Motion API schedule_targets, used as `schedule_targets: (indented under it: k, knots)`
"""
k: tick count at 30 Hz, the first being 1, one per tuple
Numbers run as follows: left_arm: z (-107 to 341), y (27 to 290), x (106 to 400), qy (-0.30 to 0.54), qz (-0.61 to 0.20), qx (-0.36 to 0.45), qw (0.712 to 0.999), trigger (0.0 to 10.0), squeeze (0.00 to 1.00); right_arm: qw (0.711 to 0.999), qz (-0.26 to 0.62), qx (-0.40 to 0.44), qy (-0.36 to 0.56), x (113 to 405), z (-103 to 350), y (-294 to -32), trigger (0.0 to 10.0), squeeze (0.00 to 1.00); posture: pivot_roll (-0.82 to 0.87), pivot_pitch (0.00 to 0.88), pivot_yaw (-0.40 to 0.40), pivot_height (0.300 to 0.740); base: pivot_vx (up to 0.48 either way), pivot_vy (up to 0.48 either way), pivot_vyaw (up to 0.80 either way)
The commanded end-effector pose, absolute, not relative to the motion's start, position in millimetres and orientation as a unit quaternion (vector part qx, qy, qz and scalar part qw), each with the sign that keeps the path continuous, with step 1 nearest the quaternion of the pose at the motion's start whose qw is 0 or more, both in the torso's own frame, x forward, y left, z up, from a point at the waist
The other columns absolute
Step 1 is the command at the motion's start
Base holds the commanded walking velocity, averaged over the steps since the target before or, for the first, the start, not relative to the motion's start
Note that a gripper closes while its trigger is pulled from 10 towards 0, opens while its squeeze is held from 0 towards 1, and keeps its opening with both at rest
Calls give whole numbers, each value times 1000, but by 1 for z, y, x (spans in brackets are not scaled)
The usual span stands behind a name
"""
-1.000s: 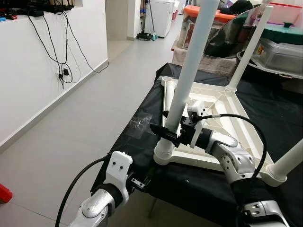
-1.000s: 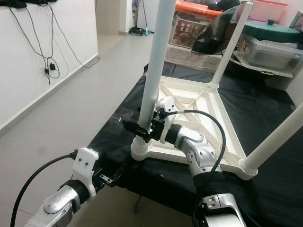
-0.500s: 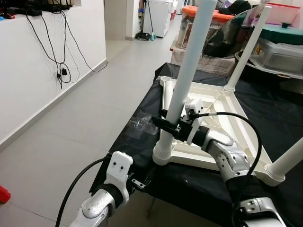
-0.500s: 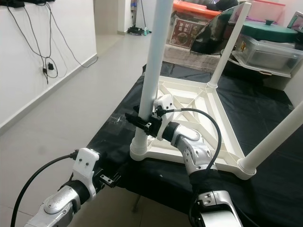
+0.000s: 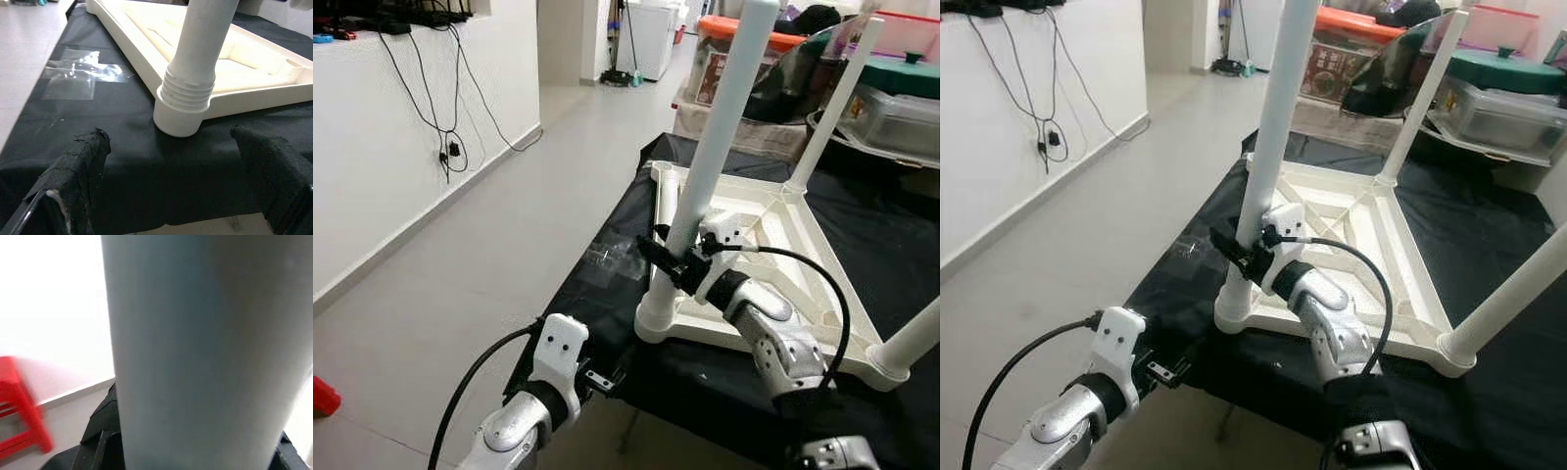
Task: Building children table
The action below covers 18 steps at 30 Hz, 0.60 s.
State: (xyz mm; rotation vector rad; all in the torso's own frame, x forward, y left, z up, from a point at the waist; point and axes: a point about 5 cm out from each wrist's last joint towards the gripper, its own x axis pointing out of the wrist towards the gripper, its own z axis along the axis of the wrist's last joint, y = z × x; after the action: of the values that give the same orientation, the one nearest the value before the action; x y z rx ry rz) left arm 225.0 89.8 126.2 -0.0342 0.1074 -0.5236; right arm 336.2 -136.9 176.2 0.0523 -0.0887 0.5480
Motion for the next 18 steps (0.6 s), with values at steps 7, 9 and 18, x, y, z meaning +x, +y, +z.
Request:
schedule_targets:
  k: [7,9,18]
  knots:
    - [125,82,236,45,-272,-13,961,10000,0,987,-160,26,13,314,153,-198,0,0,153,0,-105,740,0,0,0]
    - [126,80,238,44,-274,-13,961,10000,0,974,-222,49,15,309,157,-193,0,0,150,0,-104,740,0,0,0]
    - [125,80,242,42,-272,-12,961,10000,0,942,-319,104,23,306,158,-175,0,0,157,0,-103,740,0,0,0]
